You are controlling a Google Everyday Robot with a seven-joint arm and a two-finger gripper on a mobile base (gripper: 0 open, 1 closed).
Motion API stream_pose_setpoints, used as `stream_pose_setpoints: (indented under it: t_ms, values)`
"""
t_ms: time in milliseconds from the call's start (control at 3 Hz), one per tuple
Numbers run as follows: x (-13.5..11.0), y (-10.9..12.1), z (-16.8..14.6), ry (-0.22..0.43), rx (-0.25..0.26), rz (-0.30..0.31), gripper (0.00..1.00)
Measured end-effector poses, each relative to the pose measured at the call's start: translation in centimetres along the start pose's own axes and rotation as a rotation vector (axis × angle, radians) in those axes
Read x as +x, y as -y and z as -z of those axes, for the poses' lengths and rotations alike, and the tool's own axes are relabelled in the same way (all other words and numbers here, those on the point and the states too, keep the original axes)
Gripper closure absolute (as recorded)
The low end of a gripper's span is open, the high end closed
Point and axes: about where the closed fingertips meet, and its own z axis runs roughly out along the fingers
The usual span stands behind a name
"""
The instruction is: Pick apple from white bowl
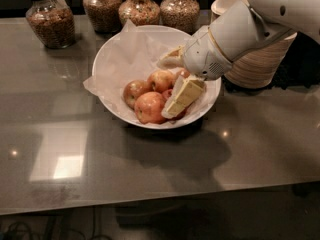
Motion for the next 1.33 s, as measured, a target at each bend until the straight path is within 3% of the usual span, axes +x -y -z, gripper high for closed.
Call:
stream_pose_setpoints:
  t_ms: [333, 667, 1000, 1333]
  values:
    - [0.1, 0.0, 0.0, 0.000, 0.000, 0.000, 0.26]
    - [-0.1, -0.3, -0.3, 0.005, -0.011, 0.004, 0.35]
    - [-0.8, -1.1, -1.2, 0.019, -0.043, 0.018, 0.41]
    - [-1.7, -1.9, -1.9, 0.031, -0.076, 0.037, 0.41]
